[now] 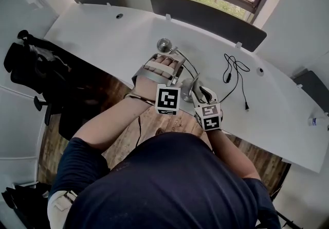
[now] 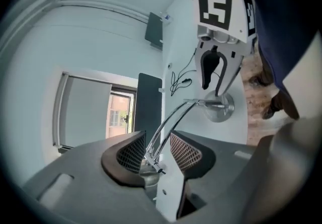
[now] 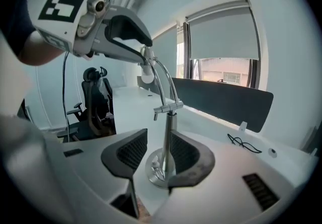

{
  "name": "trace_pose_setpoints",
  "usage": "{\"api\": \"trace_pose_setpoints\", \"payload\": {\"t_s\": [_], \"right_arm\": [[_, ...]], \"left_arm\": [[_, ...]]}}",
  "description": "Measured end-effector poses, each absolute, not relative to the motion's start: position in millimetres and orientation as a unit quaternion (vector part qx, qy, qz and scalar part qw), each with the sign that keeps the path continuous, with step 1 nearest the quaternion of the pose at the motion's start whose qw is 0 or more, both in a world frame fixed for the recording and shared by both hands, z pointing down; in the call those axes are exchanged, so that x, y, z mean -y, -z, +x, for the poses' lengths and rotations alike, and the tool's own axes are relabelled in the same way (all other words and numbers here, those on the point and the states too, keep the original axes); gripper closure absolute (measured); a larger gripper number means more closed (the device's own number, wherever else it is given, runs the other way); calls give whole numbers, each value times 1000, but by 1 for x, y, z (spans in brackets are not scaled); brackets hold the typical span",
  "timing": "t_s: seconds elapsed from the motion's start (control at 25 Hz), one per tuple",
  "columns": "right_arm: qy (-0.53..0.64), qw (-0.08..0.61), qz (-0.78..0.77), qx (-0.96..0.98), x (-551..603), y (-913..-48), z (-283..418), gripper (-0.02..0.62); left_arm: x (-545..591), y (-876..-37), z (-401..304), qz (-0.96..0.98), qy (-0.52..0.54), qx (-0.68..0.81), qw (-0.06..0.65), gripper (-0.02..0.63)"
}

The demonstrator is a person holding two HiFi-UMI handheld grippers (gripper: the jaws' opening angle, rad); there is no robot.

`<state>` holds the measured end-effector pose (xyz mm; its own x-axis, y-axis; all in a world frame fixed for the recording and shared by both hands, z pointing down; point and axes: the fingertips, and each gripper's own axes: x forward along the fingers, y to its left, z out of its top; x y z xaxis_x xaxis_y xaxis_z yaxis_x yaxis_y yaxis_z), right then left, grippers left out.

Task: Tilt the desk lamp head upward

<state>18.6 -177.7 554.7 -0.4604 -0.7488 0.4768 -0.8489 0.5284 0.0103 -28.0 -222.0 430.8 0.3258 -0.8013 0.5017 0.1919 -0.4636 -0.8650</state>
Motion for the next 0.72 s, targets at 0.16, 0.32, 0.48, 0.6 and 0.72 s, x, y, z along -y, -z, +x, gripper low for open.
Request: {"api": "trace_pose_setpoints", "payload": {"t_s": [0.16,0.32,0.48,0.6,0.72], "right_arm": [[-128,184,458,860,159,-523,15,451],[-119,158,442,875,144,-493,12,460],[-123,140,443,877,140,-481,12,474],[-126,133,443,878,139,-479,11,488],[-123,125,436,883,135,-469,7,502]], "left_arm": [[211,-424,-30,-732,480,-267,403,454],[195,-418,-27,-821,390,-303,286,475],[180,-425,-21,-875,313,-315,189,505],[169,-433,-16,-900,274,-314,129,524],[159,-439,-14,-915,245,-309,88,532]]}}
